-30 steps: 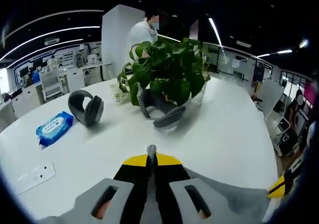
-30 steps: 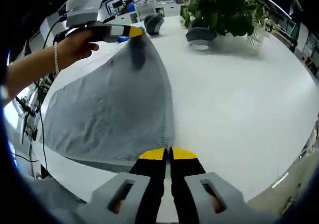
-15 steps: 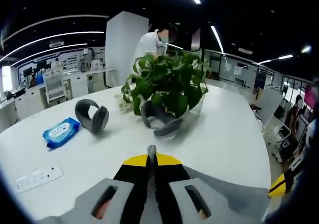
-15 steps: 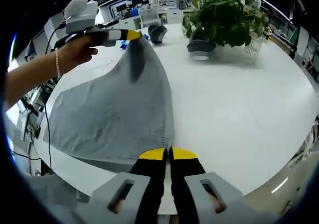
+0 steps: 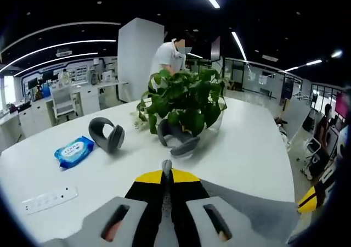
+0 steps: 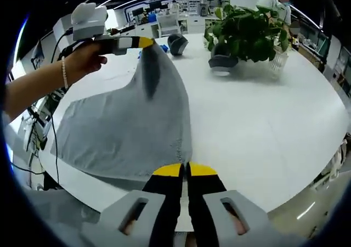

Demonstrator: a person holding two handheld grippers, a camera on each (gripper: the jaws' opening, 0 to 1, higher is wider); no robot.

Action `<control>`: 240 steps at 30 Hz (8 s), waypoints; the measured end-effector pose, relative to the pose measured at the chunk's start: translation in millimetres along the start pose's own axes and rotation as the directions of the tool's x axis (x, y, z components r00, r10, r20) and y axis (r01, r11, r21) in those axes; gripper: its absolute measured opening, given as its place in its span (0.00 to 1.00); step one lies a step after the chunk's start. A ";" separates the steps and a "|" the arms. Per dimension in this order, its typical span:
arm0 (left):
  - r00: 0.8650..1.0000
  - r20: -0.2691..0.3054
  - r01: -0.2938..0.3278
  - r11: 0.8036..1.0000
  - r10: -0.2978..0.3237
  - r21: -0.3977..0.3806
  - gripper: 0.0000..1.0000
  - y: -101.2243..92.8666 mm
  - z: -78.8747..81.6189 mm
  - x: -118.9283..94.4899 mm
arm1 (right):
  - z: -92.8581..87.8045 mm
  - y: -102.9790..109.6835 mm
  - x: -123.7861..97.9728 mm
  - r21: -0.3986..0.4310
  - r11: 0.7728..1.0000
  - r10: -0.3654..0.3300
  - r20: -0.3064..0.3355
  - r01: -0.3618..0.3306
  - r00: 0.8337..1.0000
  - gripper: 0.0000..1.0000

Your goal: Fold the towel on the table until its edges align and the towel forms a compact rectangular stack.

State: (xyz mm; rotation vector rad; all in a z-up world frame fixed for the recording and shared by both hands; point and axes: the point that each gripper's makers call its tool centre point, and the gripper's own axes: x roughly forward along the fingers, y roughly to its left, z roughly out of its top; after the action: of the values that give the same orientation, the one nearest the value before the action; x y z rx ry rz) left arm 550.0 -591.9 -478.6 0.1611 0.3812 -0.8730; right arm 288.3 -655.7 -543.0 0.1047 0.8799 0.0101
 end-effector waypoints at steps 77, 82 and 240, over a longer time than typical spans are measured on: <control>0.978 0.164 -0.121 0.990 0.132 -0.070 0.03 78.4 44.9 -108.4 | 90.5 152.7 -91.3 -0.320 0.914 0.335 0.242 -0.250 0.911 0.00; 0.973 0.173 -0.146 0.987 0.155 -0.064 0.03 92.0 46.9 -120.1 | 98.1 176.5 -97.2 -0.375 0.884 0.383 0.239 -0.279 0.892 0.00; 0.824 0.007 -0.497 0.729 0.567 -0.472 0.07 245.7 -249.5 -386.2 | 99.3 376.5 147.5 -0.708 0.530 0.627 -0.043 -0.467 0.778 0.00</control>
State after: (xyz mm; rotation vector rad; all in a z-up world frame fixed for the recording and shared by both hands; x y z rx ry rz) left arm 450.7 -87.0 -561.9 -0.2260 0.3586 -0.1985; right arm 471.6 -282.1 -557.5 -0.3244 0.5346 0.9282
